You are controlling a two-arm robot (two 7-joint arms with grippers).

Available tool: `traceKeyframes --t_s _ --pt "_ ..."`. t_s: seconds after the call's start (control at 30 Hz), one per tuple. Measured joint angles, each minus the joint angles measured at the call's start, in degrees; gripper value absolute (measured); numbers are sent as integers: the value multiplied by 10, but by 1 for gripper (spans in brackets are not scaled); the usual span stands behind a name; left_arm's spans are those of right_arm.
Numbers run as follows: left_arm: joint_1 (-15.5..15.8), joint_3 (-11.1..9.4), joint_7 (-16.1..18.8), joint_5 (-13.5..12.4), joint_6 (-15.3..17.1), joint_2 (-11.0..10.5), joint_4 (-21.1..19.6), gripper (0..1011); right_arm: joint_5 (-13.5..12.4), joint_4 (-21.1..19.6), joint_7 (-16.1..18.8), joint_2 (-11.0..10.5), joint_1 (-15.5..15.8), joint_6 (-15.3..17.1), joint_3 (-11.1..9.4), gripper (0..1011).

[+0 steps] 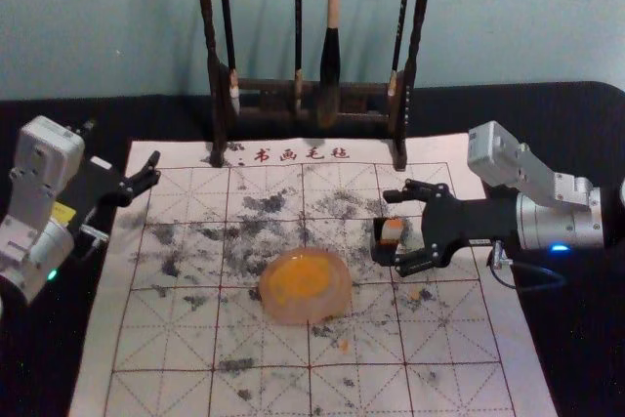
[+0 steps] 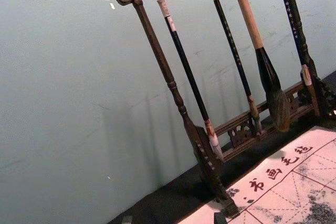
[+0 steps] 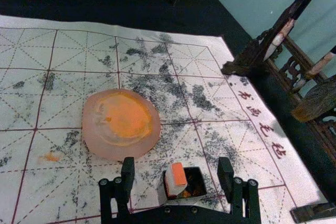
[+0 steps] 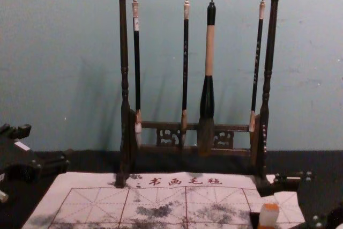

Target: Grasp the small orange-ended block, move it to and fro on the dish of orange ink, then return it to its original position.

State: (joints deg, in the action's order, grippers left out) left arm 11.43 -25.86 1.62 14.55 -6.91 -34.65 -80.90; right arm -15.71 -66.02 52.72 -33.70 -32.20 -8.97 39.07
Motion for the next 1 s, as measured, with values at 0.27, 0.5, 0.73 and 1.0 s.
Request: traceKeyframes --t_s 0.27,0.5,0.73,1.0 --pt "0 0 0 0 0 0 0 1001 4 -3 1 -3 0 2 5 1002" --pt "0 0 0 0 0 0 0 1001 4 -3 1 -3 0 3 5 1003" --pt "0 0 0 0 0 0 0 1001 4 -3 1 -3 0 3 5 945" --pt "0 0 0 0 0 0 0 1001 4 -3 0 -3 0 4 4 733"
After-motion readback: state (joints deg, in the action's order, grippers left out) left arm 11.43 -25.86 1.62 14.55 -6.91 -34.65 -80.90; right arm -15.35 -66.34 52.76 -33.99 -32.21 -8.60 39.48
